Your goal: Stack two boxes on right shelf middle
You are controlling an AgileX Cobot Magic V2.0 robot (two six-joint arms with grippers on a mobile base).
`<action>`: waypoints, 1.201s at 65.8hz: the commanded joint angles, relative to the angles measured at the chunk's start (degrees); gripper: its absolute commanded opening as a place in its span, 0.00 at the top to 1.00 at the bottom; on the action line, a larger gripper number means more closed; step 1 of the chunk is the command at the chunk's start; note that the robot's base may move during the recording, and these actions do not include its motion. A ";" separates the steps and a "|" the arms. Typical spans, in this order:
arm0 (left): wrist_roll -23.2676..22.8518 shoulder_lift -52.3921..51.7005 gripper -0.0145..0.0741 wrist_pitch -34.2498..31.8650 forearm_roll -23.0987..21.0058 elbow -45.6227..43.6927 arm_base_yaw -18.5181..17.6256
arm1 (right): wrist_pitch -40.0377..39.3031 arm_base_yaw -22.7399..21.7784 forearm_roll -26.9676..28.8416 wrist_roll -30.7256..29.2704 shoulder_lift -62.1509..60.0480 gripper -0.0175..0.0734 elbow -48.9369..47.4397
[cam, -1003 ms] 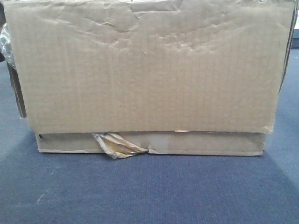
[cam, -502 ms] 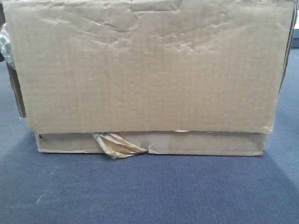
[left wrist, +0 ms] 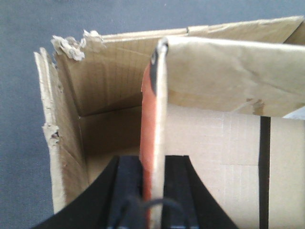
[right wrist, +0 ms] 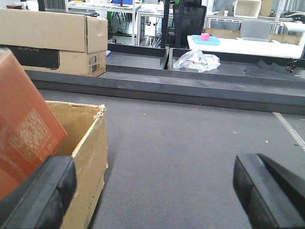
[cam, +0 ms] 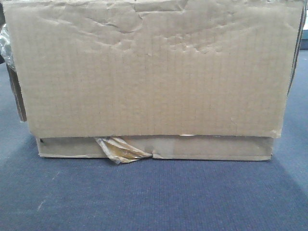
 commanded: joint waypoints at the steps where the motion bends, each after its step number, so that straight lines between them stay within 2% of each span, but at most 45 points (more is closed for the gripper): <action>1: -0.82 -0.30 0.96 -1.18 -0.76 -0.44 -0.40 | -0.69 0.13 -0.37 -0.13 0.10 0.18 -0.55; 7: -0.82 -0.28 0.93 -1.06 -0.76 -0.44 -0.40 | -1.01 0.13 -0.37 -0.13 0.10 0.18 -0.55; 12: -0.82 -0.28 0.82 -1.06 -0.76 -0.44 -0.40 | -1.04 0.23 -0.37 -0.13 0.10 0.18 -0.55; 22: -0.82 -0.28 0.45 -1.06 -0.76 -0.44 -0.40 | -1.39 0.22 -0.37 -0.13 0.10 0.18 -0.55; 25: -0.82 -0.28 0.29 -0.95 -0.76 -0.99 -0.40 | -1.39 0.22 -0.37 -0.13 0.10 0.18 -0.55; 31: -0.82 -0.41 0.14 -0.15 -0.76 -2.63 -0.40 | -1.39 0.22 -0.37 -0.13 0.10 0.18 -0.55; 39: -0.29 -2.02 0.16 2.32 -0.67 -6.59 -0.40 | 0.79 0.22 0.65 -0.13 0.10 0.18 -2.12; 43: -0.05 -3.23 0.17 4.05 0.80 -9.14 -0.40 | 2.11 0.22 1.92 -0.13 0.10 0.18 -3.80; 50: 2.81 -5.41 0.17 8.63 3.94 -12.29 -0.28 | 4.79 0.22 2.10 -0.13 0.21 0.18 -7.09; 57: 6.15 -7.29 0.17 8.63 4.08 -13.03 1.01 | 8.64 0.22 2.10 -0.13 2.33 0.18 -11.67; 63: 7.31 -9.78 0.17 8.63 2.16 -10.65 2.92 | 14.29 0.22 2.21 -0.13 5.60 0.18 -16.99; 70: 7.31 -12.33 0.17 8.63 2.77 -7.39 4.34 | 20.27 0.26 2.41 -0.13 9.88 0.18 -23.15; 79: 7.69 -14.82 0.17 8.63 3.17 -1.05 5.67 | 27.32 3.46 2.67 -0.13 16.05 0.18 -30.43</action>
